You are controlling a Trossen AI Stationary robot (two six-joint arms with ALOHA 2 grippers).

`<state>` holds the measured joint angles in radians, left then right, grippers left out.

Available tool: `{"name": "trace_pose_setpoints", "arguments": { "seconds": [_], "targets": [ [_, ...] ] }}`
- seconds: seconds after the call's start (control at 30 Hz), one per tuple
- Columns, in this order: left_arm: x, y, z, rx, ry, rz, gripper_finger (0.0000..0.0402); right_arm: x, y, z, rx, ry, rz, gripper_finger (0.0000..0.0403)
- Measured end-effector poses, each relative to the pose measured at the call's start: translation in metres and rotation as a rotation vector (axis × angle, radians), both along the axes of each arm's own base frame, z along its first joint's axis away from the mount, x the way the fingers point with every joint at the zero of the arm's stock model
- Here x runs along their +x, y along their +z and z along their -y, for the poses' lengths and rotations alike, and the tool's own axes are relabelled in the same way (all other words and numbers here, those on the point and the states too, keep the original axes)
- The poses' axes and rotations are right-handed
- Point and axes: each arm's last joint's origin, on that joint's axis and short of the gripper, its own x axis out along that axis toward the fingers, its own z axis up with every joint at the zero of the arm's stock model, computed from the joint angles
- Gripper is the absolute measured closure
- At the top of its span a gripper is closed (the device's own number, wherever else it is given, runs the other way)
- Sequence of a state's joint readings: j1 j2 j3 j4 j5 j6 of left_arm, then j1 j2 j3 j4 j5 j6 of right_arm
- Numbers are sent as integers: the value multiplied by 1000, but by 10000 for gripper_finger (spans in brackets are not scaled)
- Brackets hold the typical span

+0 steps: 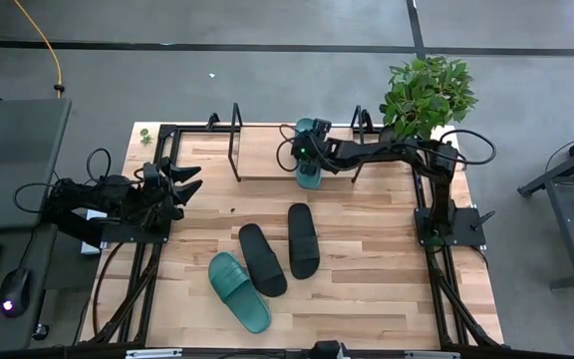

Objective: Pick and place slides into the shelf
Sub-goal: Put the right green slide on the shelf, then put the green slide on the shelf

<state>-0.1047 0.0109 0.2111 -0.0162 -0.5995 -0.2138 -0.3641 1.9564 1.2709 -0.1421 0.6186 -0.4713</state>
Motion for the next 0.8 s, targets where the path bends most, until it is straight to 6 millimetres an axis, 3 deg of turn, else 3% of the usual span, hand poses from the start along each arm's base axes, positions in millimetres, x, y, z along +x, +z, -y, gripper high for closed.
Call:
{"name": "trace_pose_setpoints", "arguments": {
  "seconds": [0.43,0.8],
  "targets": [
    [0,0,0,0,0,-1,185,0,1,-2,5,-13,-31,221],
    [0,0,0,0,0,-3,186,8,29,-2,112,-26,-19,221]
  ]
}}
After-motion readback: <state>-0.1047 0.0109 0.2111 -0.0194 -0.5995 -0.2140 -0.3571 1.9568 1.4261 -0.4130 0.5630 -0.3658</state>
